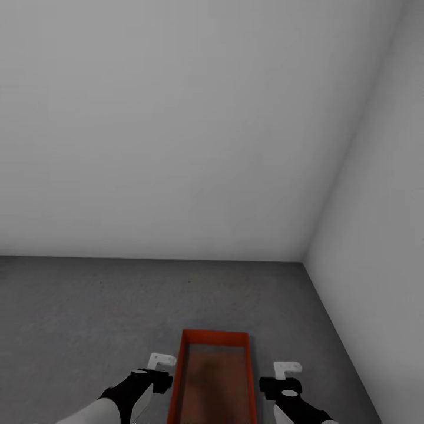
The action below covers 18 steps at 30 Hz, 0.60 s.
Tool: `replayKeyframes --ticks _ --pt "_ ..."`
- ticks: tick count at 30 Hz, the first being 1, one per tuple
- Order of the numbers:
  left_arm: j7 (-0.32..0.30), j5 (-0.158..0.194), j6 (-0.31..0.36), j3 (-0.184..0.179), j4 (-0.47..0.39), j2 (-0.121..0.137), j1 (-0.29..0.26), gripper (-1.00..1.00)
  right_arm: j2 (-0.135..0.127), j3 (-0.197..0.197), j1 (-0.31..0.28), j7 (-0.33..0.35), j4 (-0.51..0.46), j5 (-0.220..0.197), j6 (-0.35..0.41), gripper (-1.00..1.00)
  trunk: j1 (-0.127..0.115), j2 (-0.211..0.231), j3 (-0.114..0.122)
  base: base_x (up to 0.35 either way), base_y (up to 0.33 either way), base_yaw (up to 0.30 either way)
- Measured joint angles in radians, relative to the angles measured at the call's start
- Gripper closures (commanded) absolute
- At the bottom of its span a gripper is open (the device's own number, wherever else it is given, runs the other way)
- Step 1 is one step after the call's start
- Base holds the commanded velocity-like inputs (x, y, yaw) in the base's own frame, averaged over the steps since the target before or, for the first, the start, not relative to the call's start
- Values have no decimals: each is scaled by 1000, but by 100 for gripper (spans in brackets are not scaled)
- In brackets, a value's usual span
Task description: Move the two storage containers from the living room to the garage. In the garage, place one container on the floor and stack the other container on top of it (either order is fine).
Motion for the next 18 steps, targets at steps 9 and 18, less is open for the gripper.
replayKeyframes --ticks 9,18 --pt "0 0 0 0 0 0 0 -100 0 0 0 0 0 0 1 -100 0 0 1 -13 0 -130" --pt "0 0 0 0 0 0 0 -100 0 0 0 -1 0 0 1 -100 0 0 1 0 0 -277"
